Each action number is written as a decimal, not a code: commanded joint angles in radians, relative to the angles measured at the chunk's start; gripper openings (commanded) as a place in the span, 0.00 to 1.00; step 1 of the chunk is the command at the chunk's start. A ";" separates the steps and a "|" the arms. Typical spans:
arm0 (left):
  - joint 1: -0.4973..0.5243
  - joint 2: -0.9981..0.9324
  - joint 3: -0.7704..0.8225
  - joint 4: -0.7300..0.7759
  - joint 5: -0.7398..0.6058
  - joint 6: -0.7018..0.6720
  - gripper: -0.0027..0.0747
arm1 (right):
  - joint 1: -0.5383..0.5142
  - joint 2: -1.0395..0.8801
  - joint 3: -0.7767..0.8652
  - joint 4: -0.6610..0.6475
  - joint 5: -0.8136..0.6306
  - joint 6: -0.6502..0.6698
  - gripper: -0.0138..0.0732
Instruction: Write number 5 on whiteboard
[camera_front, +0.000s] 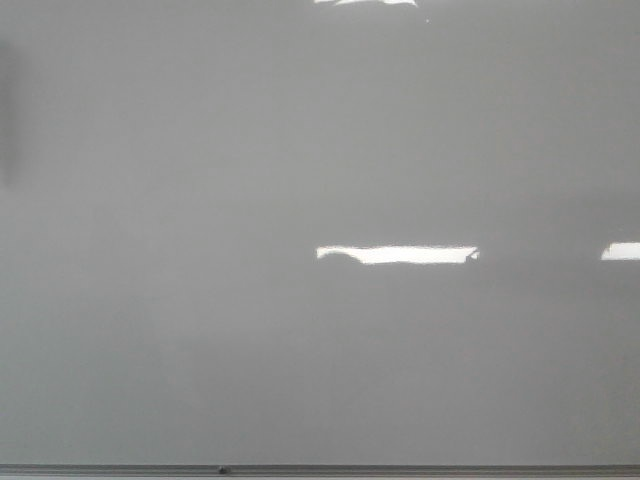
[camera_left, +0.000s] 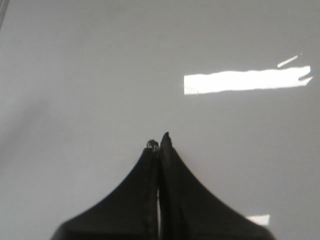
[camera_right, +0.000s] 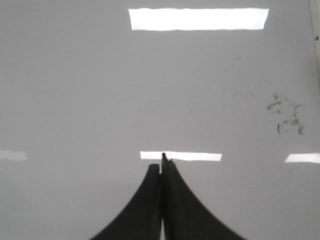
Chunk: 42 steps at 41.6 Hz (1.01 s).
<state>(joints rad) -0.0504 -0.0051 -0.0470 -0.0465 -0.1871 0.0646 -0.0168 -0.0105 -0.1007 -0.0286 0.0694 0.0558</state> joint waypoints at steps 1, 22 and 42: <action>-0.007 -0.014 -0.102 -0.005 -0.079 -0.007 0.01 | -0.004 -0.019 -0.103 -0.007 -0.020 -0.002 0.08; -0.007 0.051 -0.494 -0.005 0.311 -0.007 0.01 | -0.004 0.197 -0.510 -0.007 0.306 -0.002 0.08; -0.007 0.321 -0.584 -0.005 0.642 -0.007 0.01 | -0.004 0.427 -0.555 -0.007 0.428 -0.002 0.08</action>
<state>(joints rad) -0.0504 0.2528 -0.5996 -0.0465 0.4689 0.0646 -0.0168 0.3786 -0.6327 -0.0286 0.5432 0.0558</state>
